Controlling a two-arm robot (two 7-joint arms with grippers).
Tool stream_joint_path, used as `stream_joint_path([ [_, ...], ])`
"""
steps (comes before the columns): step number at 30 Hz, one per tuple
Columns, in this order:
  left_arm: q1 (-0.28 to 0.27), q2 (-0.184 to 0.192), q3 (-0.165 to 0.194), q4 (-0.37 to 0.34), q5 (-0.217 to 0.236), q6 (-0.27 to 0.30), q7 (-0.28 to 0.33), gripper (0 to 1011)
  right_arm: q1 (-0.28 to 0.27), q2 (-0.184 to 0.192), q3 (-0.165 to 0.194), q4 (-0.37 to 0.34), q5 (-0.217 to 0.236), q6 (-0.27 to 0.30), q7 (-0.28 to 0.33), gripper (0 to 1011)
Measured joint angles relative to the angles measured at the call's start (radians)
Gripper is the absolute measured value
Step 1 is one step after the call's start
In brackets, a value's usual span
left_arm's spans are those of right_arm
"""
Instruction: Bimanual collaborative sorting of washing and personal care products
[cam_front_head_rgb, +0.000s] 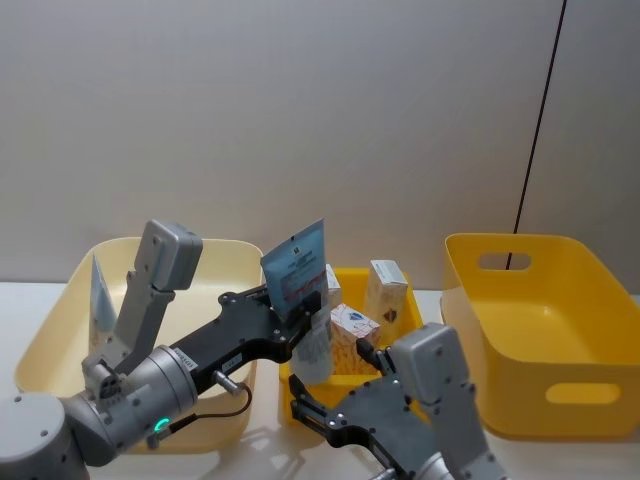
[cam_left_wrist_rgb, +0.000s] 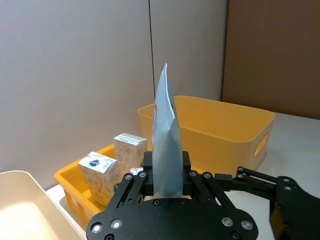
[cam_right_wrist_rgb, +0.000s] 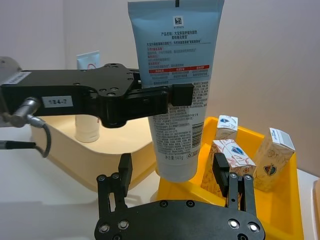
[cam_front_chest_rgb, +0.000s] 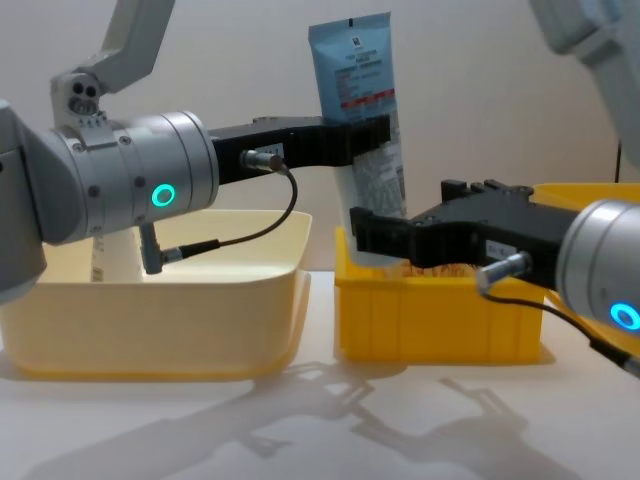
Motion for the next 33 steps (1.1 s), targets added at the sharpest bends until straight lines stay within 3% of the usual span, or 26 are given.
stream_joint_path([
  [10, 0.000, 0.000, 0.000, 0.000, 0.000, 0.000, 0.001, 286, 0.036, -0.063, -0.026, 0.065, -0.074, 0.013, -0.080, 1001],
  [33, 0.000, 0.000, 0.000, 0.000, 0.000, 0.000, 0.001, 286, 0.084, -0.169, -0.037, 0.180, -0.158, 0.003, -0.192, 1001],
])
